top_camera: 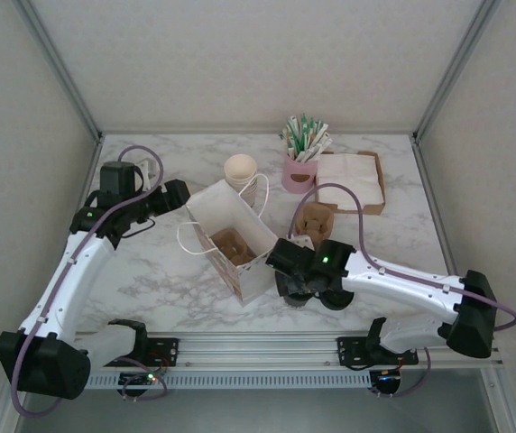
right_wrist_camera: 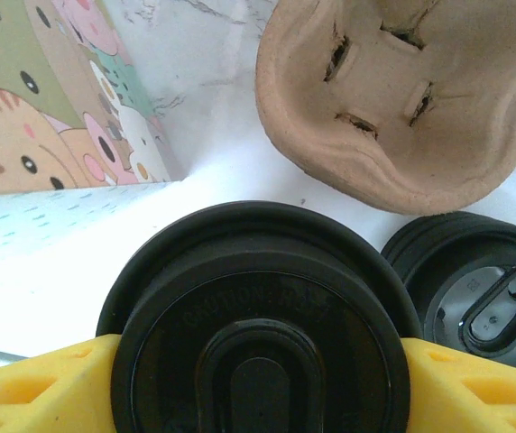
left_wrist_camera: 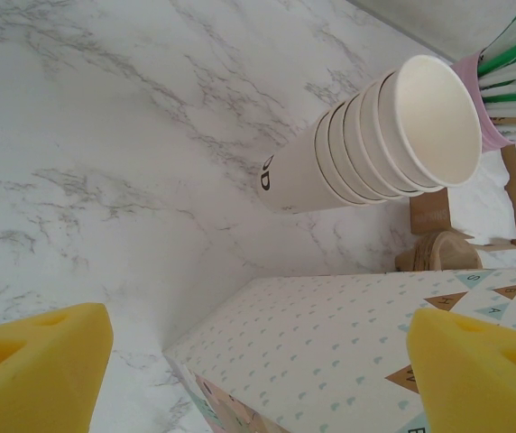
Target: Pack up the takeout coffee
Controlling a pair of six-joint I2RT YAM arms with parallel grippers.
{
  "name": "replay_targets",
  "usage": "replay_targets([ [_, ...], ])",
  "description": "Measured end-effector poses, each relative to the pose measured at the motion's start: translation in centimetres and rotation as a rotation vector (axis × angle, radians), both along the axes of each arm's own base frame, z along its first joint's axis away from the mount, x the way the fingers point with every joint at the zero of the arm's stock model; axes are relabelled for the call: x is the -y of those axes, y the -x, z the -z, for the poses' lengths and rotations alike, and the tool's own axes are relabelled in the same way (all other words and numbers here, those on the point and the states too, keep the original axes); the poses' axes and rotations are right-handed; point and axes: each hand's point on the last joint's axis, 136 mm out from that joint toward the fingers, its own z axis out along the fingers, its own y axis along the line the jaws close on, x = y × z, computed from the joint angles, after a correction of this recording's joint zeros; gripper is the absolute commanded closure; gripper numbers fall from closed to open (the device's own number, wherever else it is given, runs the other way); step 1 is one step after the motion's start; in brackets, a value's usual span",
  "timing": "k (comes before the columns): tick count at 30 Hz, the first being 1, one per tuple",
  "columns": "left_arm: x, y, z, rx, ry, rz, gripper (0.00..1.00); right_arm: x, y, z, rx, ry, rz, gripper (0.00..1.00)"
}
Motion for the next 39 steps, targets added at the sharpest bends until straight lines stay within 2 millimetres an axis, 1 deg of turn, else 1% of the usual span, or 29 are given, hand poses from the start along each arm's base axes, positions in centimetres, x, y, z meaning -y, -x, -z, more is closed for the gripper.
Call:
replay_targets([
  [3,0.0,0.0,0.0,-0.001,0.0,0.0,0.15,0.0,0.2,-0.1,-0.008,-0.009,-0.002,0.26],
  [10,0.2,0.0,0.1,-0.002,0.0,0.006,0.15,0.0,0.5,0.3,-0.027,-0.003,-0.007,0.26],
  [14,0.2,0.0,0.1,-0.002,0.0,0.006,0.15,0.0,0.7,0.8,-0.041,0.011,-0.01,0.23],
  [28,0.2,0.0,0.1,-0.004,0.0,0.006,0.15,-0.2,1.1,0.9,-0.064,0.009,-0.041,0.15],
  [39,0.2,-0.1,0.4,-0.013,-0.002,0.006,0.15,-0.2,1.5,0.8,-0.071,0.001,-0.059,0.15],
])
